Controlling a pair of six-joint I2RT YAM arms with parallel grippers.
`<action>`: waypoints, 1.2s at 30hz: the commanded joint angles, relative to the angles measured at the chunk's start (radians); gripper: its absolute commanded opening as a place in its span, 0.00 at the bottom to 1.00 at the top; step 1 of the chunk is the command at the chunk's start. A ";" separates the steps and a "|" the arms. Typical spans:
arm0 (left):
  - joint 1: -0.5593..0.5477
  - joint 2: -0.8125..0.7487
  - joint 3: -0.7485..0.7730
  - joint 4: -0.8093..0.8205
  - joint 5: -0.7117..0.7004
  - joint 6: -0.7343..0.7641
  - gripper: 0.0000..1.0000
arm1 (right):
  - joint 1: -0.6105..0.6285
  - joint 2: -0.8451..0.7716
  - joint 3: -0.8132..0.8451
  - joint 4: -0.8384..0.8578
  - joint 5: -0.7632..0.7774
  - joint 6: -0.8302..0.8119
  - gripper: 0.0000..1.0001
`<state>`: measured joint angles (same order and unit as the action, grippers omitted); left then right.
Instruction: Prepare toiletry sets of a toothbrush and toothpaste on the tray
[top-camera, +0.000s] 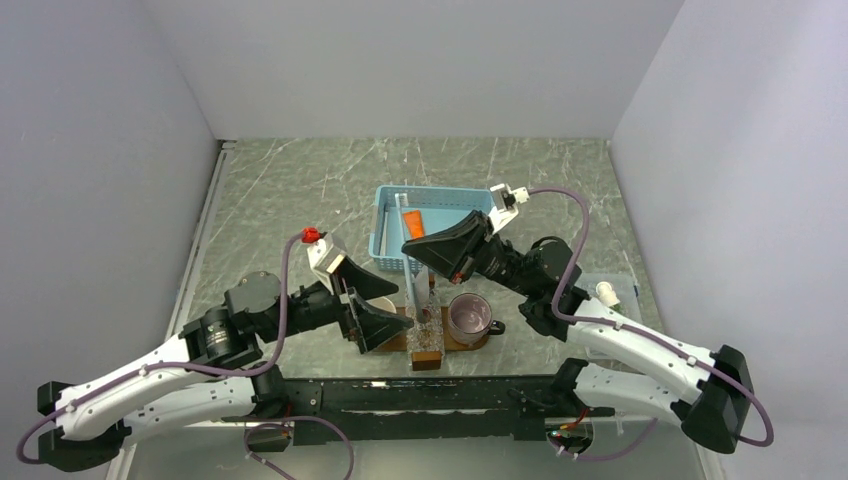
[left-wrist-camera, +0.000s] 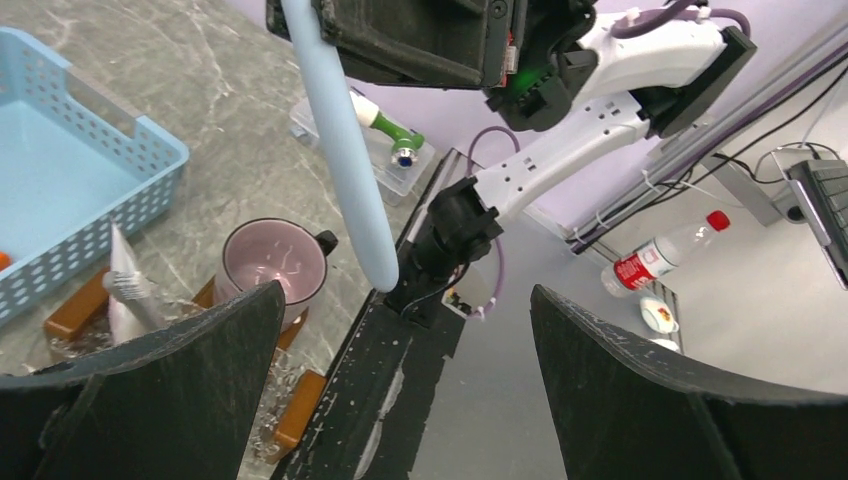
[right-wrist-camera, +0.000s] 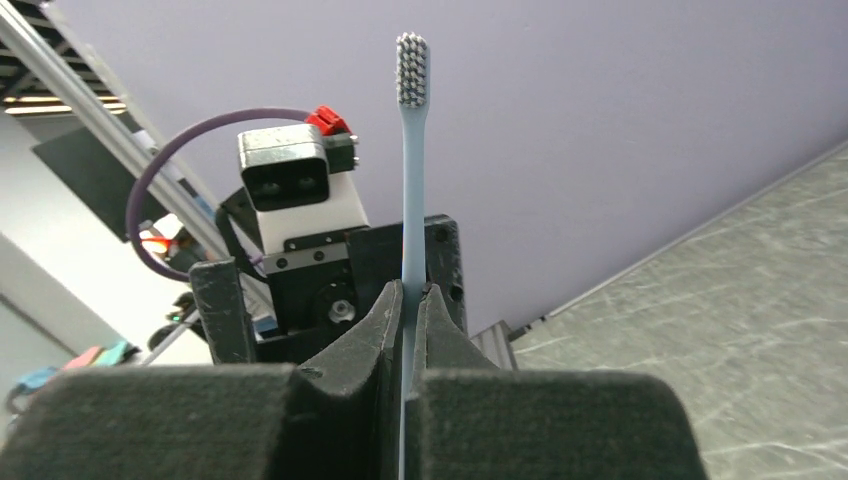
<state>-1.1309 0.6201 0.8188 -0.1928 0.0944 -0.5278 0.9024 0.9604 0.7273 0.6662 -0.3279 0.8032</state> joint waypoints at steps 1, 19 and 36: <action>0.004 0.019 -0.008 0.125 0.068 -0.027 0.99 | 0.018 0.038 -0.012 0.231 -0.046 0.110 0.00; 0.004 0.058 -0.003 0.184 0.136 -0.035 0.35 | 0.044 0.054 -0.051 0.323 -0.040 0.134 0.00; 0.005 0.007 -0.017 0.039 0.040 -0.009 0.00 | 0.049 -0.130 0.023 -0.260 -0.010 -0.222 0.67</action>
<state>-1.1263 0.6441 0.8005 -0.1280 0.1738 -0.5610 0.9489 0.8886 0.6609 0.6411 -0.3611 0.7502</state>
